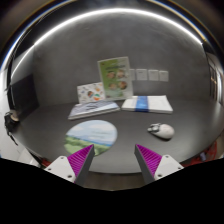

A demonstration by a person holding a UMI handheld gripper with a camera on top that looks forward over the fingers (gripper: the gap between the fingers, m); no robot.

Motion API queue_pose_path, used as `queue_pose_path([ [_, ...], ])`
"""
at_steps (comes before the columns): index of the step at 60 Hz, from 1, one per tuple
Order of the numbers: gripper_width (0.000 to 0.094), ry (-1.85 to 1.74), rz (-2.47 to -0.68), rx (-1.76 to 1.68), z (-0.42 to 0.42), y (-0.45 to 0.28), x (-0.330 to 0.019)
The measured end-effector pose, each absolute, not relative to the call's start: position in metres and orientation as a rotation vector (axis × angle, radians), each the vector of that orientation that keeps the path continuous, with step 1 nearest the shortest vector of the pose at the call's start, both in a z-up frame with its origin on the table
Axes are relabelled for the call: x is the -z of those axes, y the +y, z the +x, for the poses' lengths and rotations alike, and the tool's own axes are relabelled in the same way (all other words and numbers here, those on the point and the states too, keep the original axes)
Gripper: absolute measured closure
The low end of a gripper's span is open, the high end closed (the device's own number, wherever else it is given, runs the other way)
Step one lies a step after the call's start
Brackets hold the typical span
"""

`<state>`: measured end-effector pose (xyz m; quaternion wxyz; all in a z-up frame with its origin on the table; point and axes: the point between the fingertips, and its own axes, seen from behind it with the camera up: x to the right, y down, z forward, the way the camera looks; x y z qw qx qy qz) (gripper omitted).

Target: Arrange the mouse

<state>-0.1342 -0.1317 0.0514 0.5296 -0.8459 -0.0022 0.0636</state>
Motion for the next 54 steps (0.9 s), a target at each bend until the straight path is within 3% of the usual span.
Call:
queue_pose_path([
  [15,0.0098,0.006,-2.067,0.056,-0.042,-0.089,-0.017],
  [24,0.0087,-0.052,-2.133,0.045,-0.049,-0.067,0.015],
  [42,0.0115,-0.065,-2.145,-0.084,-0.123,-0.015,0.018],
  [46,0.0393,-0.077,-2.162,-0.07,-0.137,-0.019,0.025],
  [54,0.0449,-0.045,-2.171,-0.054,-0.167,-0.033,0.02],
])
